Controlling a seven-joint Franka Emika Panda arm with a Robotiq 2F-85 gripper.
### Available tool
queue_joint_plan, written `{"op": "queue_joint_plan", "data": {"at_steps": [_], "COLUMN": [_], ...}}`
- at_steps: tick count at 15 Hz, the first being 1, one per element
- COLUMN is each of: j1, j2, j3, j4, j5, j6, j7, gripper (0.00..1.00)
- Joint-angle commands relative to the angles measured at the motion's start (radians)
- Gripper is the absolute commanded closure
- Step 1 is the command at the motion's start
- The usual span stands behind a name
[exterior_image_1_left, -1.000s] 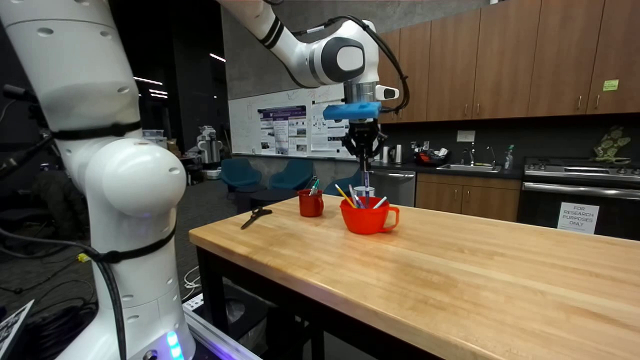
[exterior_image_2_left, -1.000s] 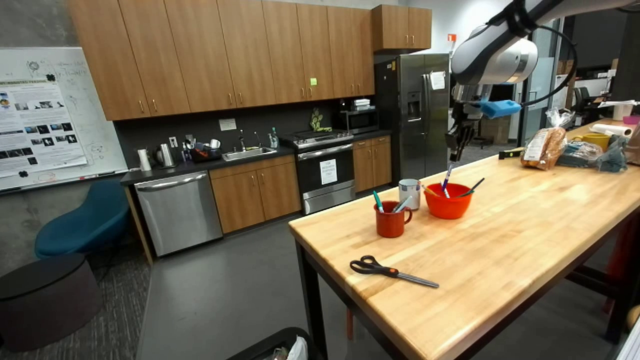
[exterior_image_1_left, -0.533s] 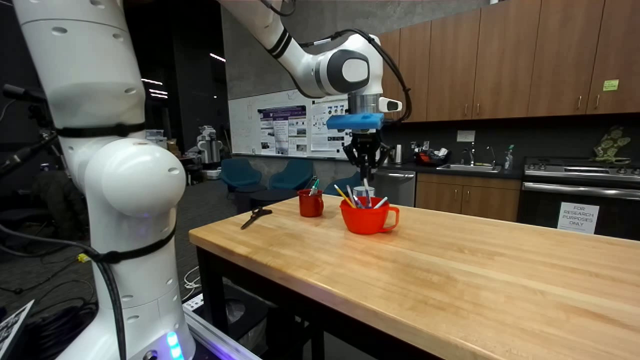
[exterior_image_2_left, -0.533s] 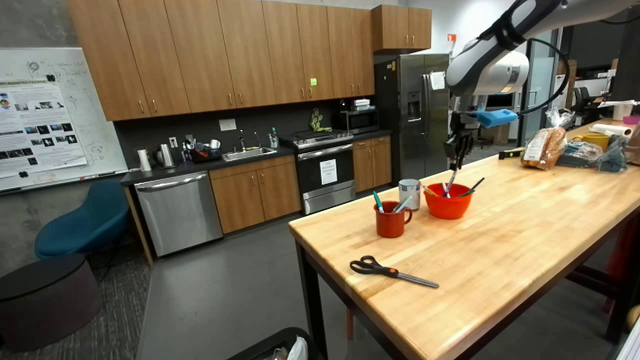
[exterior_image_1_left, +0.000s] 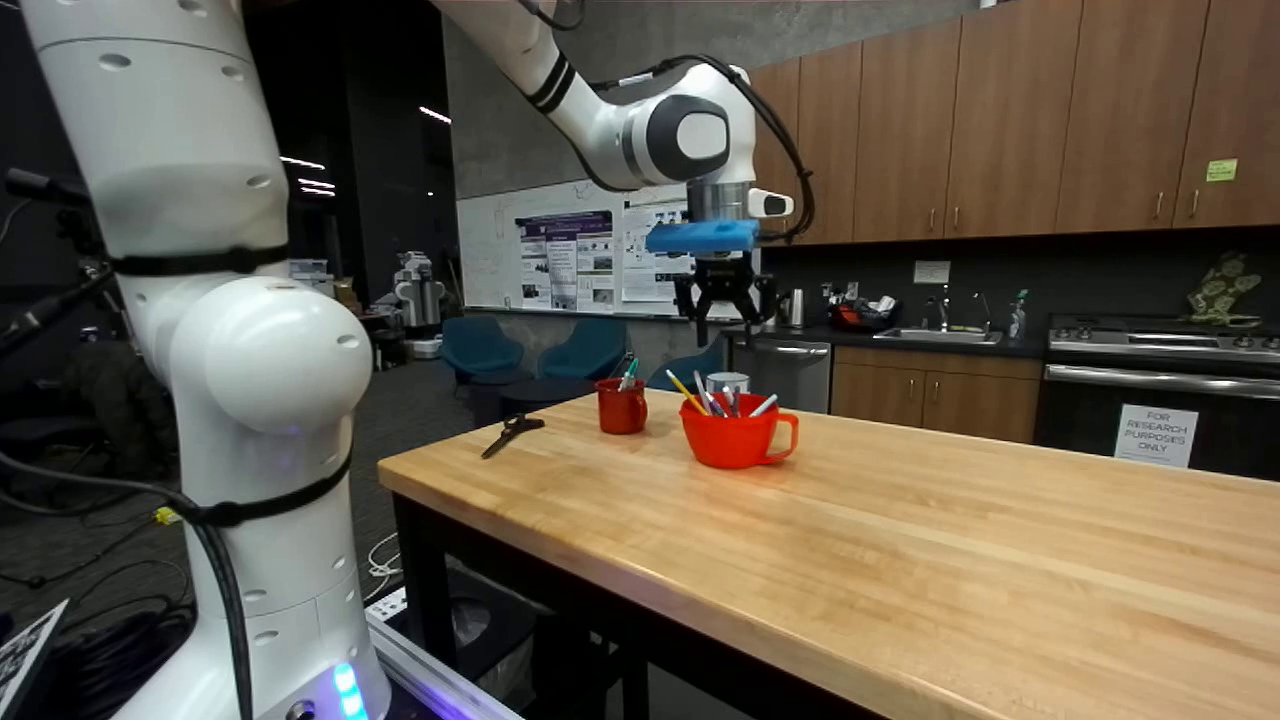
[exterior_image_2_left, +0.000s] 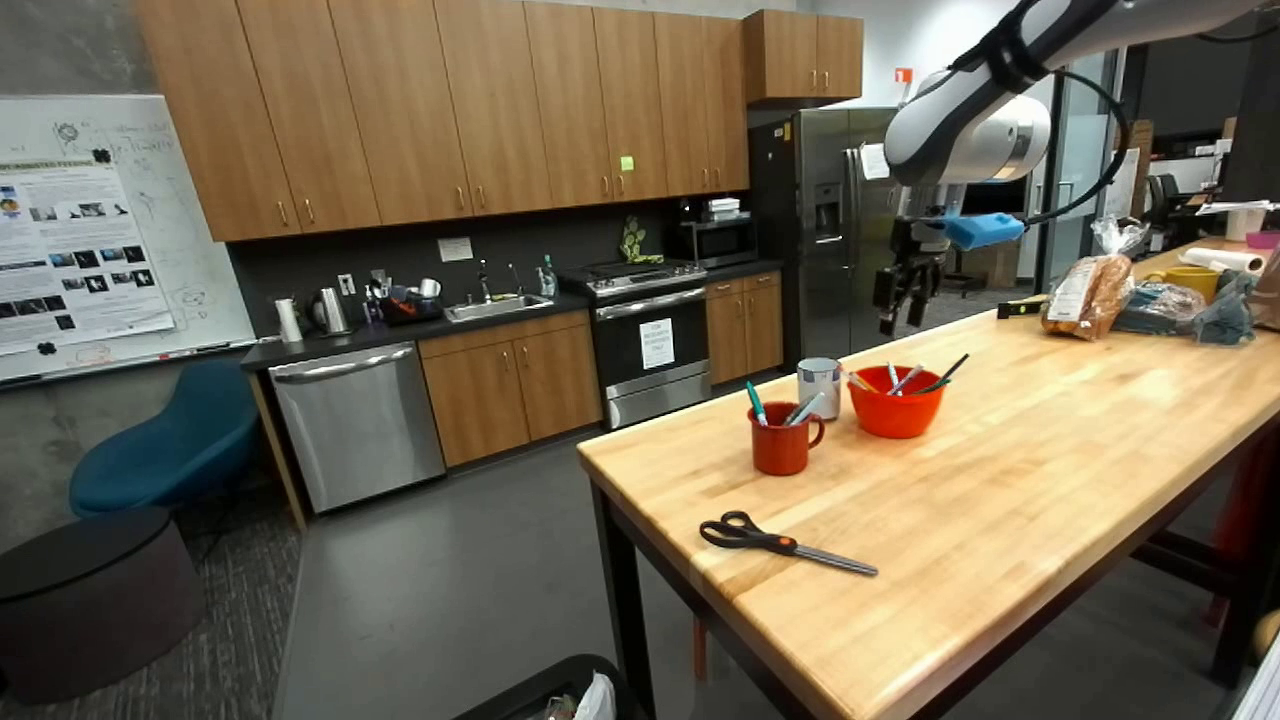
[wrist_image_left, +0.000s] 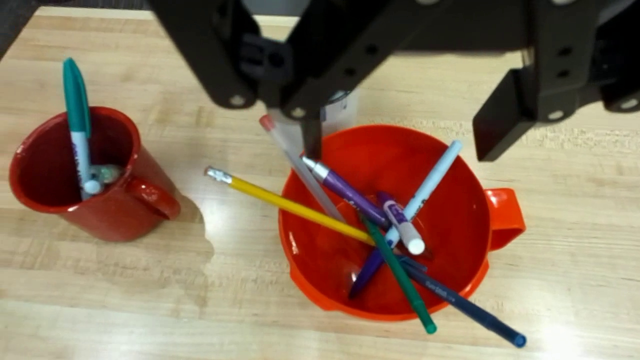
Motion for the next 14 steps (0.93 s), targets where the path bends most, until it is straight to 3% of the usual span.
{"op": "queue_joint_plan", "data": {"at_steps": [1, 9, 14], "j1": [0.021, 0.071, 0.093], "j2": [-0.070, -0.159, -0.200], "j3": [0.020, 0.013, 0.011], "j4": [-0.042, -0.176, -0.273], "j5": [0.054, 0.208, 0.261], "j6": [-0.028, 0.036, 0.135], "j7": [-0.040, -0.149, -0.175], "gripper": [0.00, 0.00, 0.00]}}
